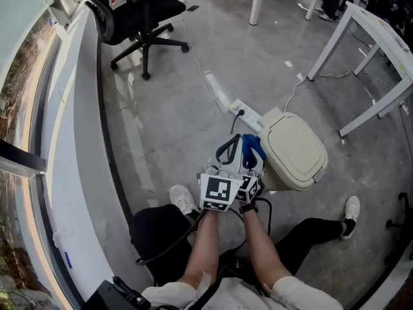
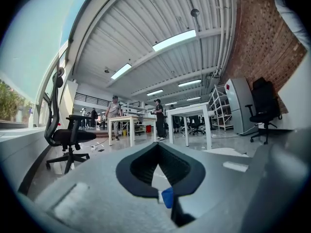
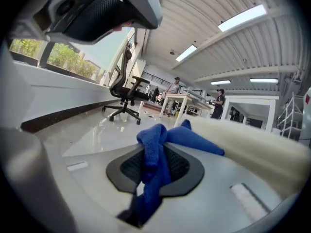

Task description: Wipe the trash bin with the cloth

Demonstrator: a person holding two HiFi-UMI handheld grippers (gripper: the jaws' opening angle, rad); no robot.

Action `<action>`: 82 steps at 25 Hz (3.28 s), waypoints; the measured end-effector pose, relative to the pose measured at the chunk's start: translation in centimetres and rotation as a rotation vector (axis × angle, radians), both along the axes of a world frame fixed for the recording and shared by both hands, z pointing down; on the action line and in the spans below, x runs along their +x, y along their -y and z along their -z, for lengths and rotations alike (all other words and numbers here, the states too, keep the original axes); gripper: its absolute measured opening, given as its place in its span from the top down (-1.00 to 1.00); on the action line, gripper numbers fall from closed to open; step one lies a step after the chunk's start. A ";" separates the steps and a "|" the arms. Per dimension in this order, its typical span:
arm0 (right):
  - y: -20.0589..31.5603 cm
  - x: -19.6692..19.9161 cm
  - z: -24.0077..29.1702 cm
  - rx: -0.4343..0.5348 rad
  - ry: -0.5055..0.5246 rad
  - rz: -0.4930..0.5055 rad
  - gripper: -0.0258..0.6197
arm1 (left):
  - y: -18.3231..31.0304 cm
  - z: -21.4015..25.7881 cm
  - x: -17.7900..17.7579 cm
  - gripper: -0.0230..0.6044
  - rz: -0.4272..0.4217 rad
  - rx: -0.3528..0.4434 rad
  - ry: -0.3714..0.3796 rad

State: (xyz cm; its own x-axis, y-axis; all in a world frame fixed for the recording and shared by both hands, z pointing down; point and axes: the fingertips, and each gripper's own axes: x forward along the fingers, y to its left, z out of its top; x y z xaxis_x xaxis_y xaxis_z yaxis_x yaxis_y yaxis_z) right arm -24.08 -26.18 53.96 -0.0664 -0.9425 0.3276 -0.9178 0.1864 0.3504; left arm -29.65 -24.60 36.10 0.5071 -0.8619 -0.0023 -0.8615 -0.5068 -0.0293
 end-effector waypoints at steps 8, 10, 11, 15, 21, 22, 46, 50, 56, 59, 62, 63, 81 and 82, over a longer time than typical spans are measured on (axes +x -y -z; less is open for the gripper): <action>0.4 1.6 -13.8 -0.205 -0.030 -0.065 0.73 | 1.6 -4.2 -1.4 0.94 0.022 -0.054 -0.016; -0.3 1.9 -16.7 -0.270 -0.041 -0.077 0.73 | 1.2 -5.8 -1.5 0.94 0.021 -0.092 -0.009; -0.6 2.1 -18.1 -0.302 -0.041 -0.088 0.73 | 1.0 -6.5 -1.5 0.94 0.019 -0.107 -0.005; -1.7 2.8 -22.5 -0.429 -0.008 -0.123 0.73 | 0.7 -7.5 -1.8 0.94 0.020 -0.128 -0.013; -3.7 5.1 -31.6 -0.636 0.005 -0.117 0.73 | -0.1 -7.3 -2.3 0.94 -0.008 -0.137 -0.019; -4.1 5.3 -32.0 -0.657 0.014 -0.109 0.73 | -0.3 -7.3 -2.3 0.94 -0.012 -0.137 -0.015; -5.7 4.9 14.1 0.297 0.175 -0.067 0.73 | -5.4 2.1 -1.7 0.94 -0.021 -0.027 -0.102; -4.2 5.2 8.7 0.199 0.156 -0.071 0.73 | -5.7 1.1 -1.7 0.94 -0.013 -0.033 -0.084; -2.5 2.5 -0.2 0.091 0.037 -0.033 0.73 | -4.5 -2.2 -2.0 0.94 0.011 -0.090 -0.071; -2.0 3.1 -8.5 -0.056 0.039 -0.056 0.73 | -3.9 -3.9 -2.2 0.94 0.022 -0.103 -0.063; -2.2 4.5 -16.5 -0.208 0.028 -0.083 0.73 | -3.5 -5.1 -2.1 0.94 0.024 -0.125 -0.052; -2.4 4.8 -18.8 -0.254 0.015 -0.083 0.73 | -3.3 -5.6 -2.1 0.94 0.027 -0.131 -0.048; -7.2 5.6 -10.5 -0.202 0.305 -0.094 0.73 | -6.8 -3.3 -1.7 0.94 0.208 -0.090 -0.084; -7.6 5.5 -7.0 -0.134 0.318 -0.074 0.73 | -7.4 -2.9 -1.6 0.94 0.213 -0.084 -0.090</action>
State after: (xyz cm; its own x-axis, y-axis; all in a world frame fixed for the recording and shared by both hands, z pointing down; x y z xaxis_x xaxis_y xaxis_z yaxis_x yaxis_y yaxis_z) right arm -18.53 -18.54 60.94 -0.1180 -0.8986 0.4225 -0.9899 0.1403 0.0220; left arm -31.24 -17.20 38.96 0.3153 -0.9483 0.0369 -0.9463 -0.3112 0.0873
